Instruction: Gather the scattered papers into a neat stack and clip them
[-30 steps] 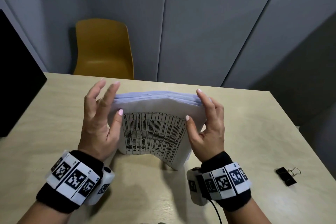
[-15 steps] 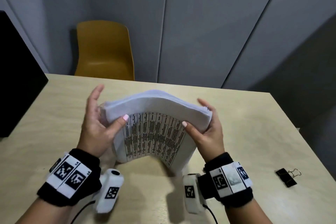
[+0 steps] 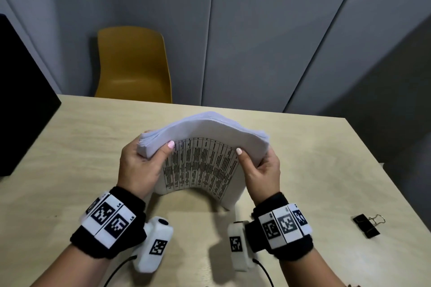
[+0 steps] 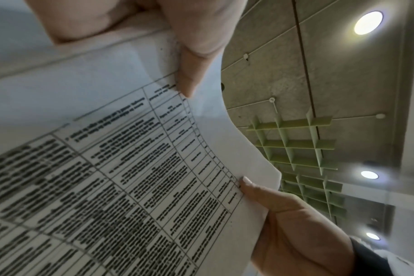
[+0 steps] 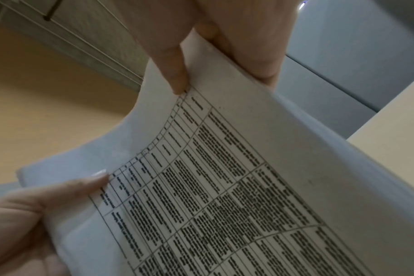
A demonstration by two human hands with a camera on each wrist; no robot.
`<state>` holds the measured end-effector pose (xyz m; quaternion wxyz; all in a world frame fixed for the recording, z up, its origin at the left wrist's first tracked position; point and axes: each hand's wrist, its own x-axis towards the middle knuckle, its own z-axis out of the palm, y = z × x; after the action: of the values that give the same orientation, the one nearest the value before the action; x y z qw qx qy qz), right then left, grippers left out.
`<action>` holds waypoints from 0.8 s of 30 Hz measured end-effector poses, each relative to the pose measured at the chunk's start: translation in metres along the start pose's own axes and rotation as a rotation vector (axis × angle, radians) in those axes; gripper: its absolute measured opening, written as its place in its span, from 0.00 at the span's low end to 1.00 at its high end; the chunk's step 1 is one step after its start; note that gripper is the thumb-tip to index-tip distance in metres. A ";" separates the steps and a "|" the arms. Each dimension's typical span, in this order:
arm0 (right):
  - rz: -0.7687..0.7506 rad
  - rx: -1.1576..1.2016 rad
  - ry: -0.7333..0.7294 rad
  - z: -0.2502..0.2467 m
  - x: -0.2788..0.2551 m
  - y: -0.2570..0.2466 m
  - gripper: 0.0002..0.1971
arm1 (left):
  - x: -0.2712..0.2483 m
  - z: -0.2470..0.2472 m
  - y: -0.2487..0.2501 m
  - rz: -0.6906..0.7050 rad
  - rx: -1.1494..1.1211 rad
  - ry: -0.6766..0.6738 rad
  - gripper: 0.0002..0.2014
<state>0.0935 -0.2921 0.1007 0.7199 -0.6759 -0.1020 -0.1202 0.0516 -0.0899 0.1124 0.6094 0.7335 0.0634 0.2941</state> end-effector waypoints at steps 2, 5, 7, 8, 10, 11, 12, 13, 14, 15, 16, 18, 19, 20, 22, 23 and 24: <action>0.016 0.011 -0.013 0.004 -0.001 -0.003 0.12 | 0.000 0.003 0.004 -0.018 -0.026 0.014 0.16; 0.025 0.040 0.012 0.005 -0.004 -0.010 0.13 | -0.002 0.005 0.014 -0.010 -0.103 0.075 0.26; 0.028 0.068 0.063 0.006 -0.002 -0.017 0.19 | -0.002 0.004 0.021 -0.020 -0.180 0.131 0.36; 0.048 0.093 0.093 0.007 0.001 -0.020 0.22 | -0.002 0.003 0.024 -0.034 -0.217 0.154 0.36; 0.114 0.159 0.146 0.011 0.010 -0.028 0.23 | 0.001 0.004 0.026 -0.063 -0.258 0.203 0.34; 0.153 0.186 0.165 0.012 0.014 -0.031 0.22 | 0.004 0.005 0.027 -0.075 -0.251 0.229 0.32; 0.190 0.207 0.183 0.014 0.017 -0.033 0.21 | 0.007 0.006 0.027 -0.086 -0.242 0.255 0.30; 0.225 0.224 0.200 0.015 0.020 -0.035 0.20 | 0.010 0.007 0.027 -0.096 -0.241 0.277 0.27; 0.254 0.235 0.213 0.015 0.022 -0.036 0.18 | 0.012 0.008 0.028 -0.106 -0.245 0.295 0.24; 0.276 0.239 0.226 0.015 0.024 -0.036 0.17 | 0.013 0.009 0.028 -0.118 -0.252 0.304 0.20; 0.293 0.242 0.238 0.015 0.026 -0.037 0.15 | 0.014 0.009 0.027 -0.124 -0.255 0.314 0.17; 0.306 0.255 0.254 0.016 0.027 -0.038 0.14 | 0.014 0.010 0.030 -0.129 -0.264 0.318 0.14; 0.300 0.260 0.258 0.016 0.027 -0.038 0.15 | 0.015 0.010 0.031 -0.131 -0.266 0.317 0.16; 0.294 0.260 0.263 0.017 0.028 -0.038 0.16 | 0.015 0.011 0.031 -0.136 -0.267 0.309 0.19; 0.293 0.258 0.274 0.018 0.027 -0.037 0.16 | 0.017 0.010 0.025 -0.147 -0.243 0.301 0.20; 0.299 0.254 0.279 0.019 0.026 -0.037 0.15 | 0.018 0.010 0.023 -0.151 -0.225 0.302 0.19; 0.305 0.248 0.282 0.019 0.026 -0.037 0.14 | 0.018 0.009 0.022 -0.157 -0.213 0.306 0.19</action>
<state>0.1068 -0.2765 0.1450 0.8144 -0.5664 0.0889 -0.0897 0.0653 -0.0952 0.1386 0.6877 0.6047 0.1807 0.3588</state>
